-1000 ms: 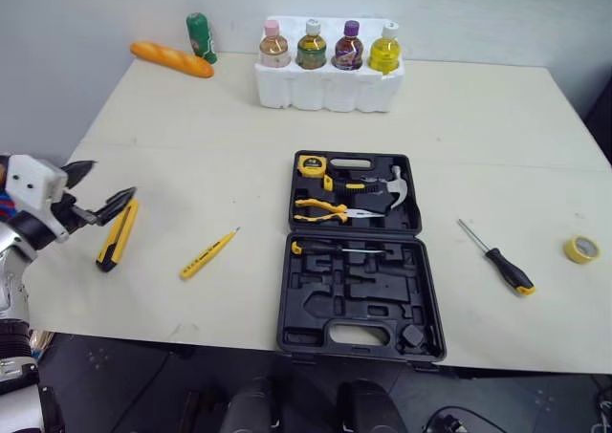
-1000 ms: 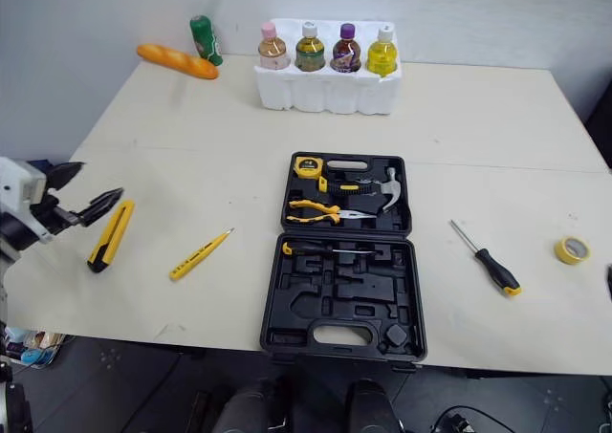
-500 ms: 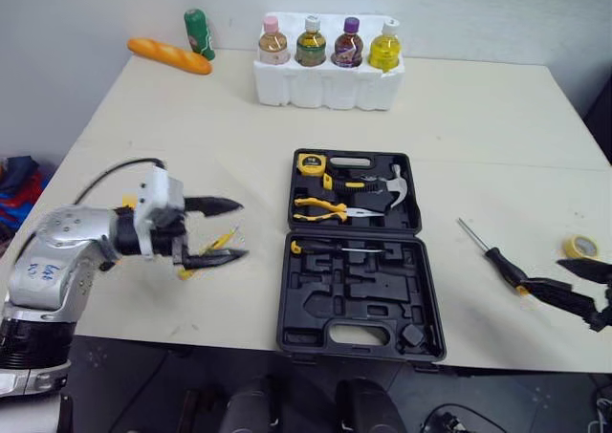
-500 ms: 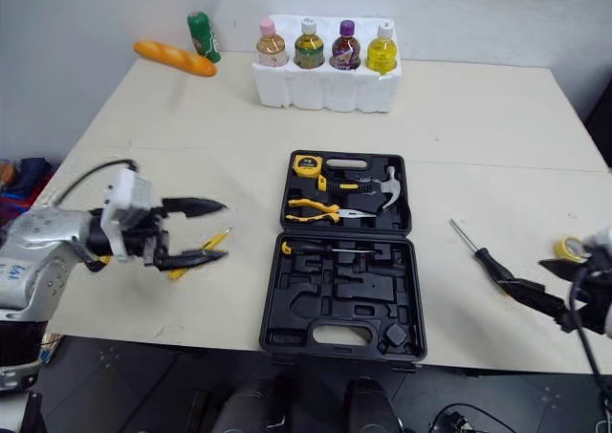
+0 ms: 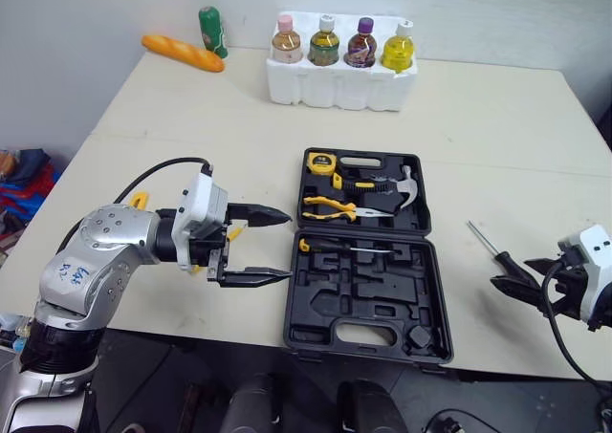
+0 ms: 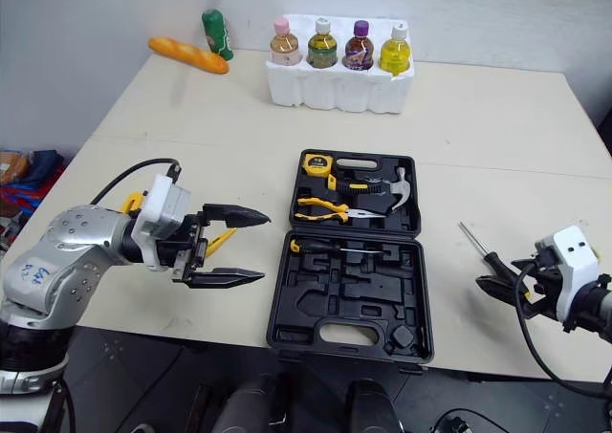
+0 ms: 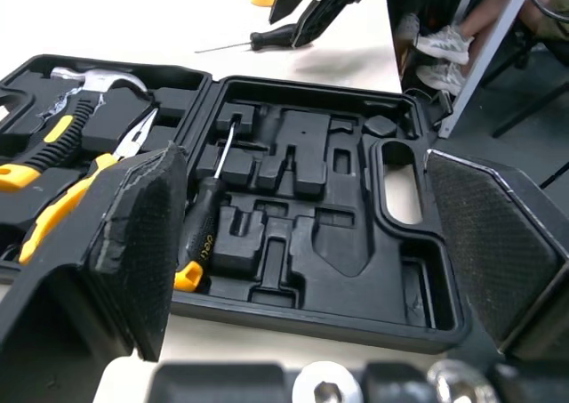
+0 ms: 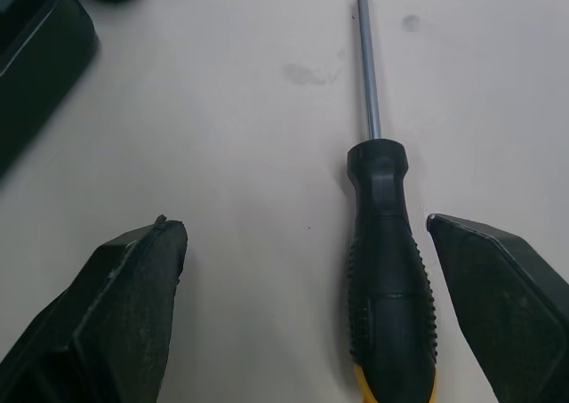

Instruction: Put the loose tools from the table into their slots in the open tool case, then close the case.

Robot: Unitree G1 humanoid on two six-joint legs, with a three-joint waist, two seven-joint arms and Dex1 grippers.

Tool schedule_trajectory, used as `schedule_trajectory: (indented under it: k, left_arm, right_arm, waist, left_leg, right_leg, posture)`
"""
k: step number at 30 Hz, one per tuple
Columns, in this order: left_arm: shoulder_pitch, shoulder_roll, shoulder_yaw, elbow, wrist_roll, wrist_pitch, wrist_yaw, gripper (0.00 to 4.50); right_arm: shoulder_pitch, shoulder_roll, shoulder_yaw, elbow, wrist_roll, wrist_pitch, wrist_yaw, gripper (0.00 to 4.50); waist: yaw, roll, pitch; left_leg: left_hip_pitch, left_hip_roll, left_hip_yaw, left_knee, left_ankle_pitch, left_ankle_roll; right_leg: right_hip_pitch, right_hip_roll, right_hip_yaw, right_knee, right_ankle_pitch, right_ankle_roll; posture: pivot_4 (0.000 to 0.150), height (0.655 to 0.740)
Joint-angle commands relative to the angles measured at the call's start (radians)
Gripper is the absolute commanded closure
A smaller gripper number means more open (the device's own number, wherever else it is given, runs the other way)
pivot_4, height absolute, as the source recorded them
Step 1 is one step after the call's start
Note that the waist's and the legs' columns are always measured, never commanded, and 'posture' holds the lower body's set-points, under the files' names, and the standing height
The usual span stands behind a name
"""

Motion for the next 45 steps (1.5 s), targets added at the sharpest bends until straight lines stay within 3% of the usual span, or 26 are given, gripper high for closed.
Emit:
schedule_trajectory:
  k: [1,12,15,20,21,27,35,39,45]
  left_arm:
    - [0.017,0.012,0.034,-0.058,-0.029,0.003,0.007,0.04]
    - [0.062,0.008,0.062,-0.126,-0.071,0.03,0.054,0.04]
    - [0.067,0.009,0.076,-0.14,-0.082,0.035,0.068,0.0]
    - [0.066,-0.017,0.086,-0.144,-0.094,0.045,0.128,0.0]
    - [0.065,-0.022,0.084,-0.144,-0.1,0.051,0.135,0.0]
    - [0.026,-0.054,0.079,-0.102,-0.11,0.032,0.131,0.0]
    - [0.006,-0.084,0.004,-0.041,0.039,-0.145,0.073,0.0]
    - [-0.03,-0.108,0.003,0.003,0.099,-0.259,0.06,0.0]
    - [0.0,-0.054,0.014,0.013,0.089,-0.262,-0.001,0.0]
  right_arm:
    - [-0.009,-0.002,-0.009,0.032,-0.003,0.028,0.041,0.0]
    - [-0.044,0.042,0.003,0.168,-0.087,-0.049,0.106,0.0]
    - [-0.036,0.039,0.021,0.182,-0.103,-0.05,0.134,0.78]
    - [-0.032,0.038,0.013,0.221,-0.145,-0.125,0.165,3.38]
    - [-0.038,0.042,0.008,0.229,-0.154,-0.155,0.171,3.58]
    - [-0.019,0.05,-0.031,0.193,-0.179,-0.321,0.23,3.57]
    - [-0.041,0.017,-0.009,-0.013,-0.191,-0.434,0.295,3.57]
    - [-0.127,-0.035,0.064,-0.14,-0.15,-0.381,0.368,3.57]
    - [-0.246,-0.131,0.205,-0.272,-0.135,-0.321,0.466,3.57]
  waist:
    - [0.0,0.0,0.0]
    - [-0.002,0.0,0.0]
    - [-0.001,0.0,0.0]
    - [0.0,0.0,0.0]
    - [0.0,0.0,0.0]
    - [0.0,0.0,0.0]
    - [-0.001,0.002,0.0]
    - [-0.001,0.002,0.0]
    - [-0.002,0.002,0.0]
  left_leg:
    - [0.0,0.0,0.0,0.0,0.0,0.0]
    - [0.0,0.0,-0.001,0.0,0.0,0.0]
    - [0.0,0.0,-0.001,0.001,0.0,0.0]
    - [0.0,0.0,-0.001,0.001,0.0,0.0]
    - [0.0,0.0,-0.001,0.001,0.0,0.0]
    - [0.0,0.0,-0.001,0.001,0.0,0.0]
    - [0.001,0.0,0.0,0.002,0.0,0.0]
    - [0.001,0.0,0.001,0.003,0.0,0.0]
    - [0.0,0.0,-0.001,0.002,0.0,0.0]
  right_leg:
    - [0.0,0.0,0.0,0.0,0.0,0.0]
    - [0.0,0.0,0.0,0.0,0.0,0.0]
    - [0.001,0.0,0.0,0.0,0.0,0.0]
    - [0.001,0.0,0.0,0.0,0.0,0.0]
    - [0.001,0.0,0.0,0.0,0.0,0.0]
    - [0.001,0.0,0.0,0.0,0.0,0.0]
    - [0.001,0.001,-0.002,0.001,0.0,0.0]
    - [0.001,0.001,-0.001,0.001,0.001,0.0]
    - [0.001,0.0,-0.001,0.0,0.001,0.0]
  posture:
    - [0.15,0.74]
    - [0.15,0.74]
    - [0.15,0.74]
    - [0.15,0.74]
    - [0.15,0.74]
    - [0.15,0.74]
    - [0.15,0.74]
    - [0.15,0.74]
    - [0.15,0.74]
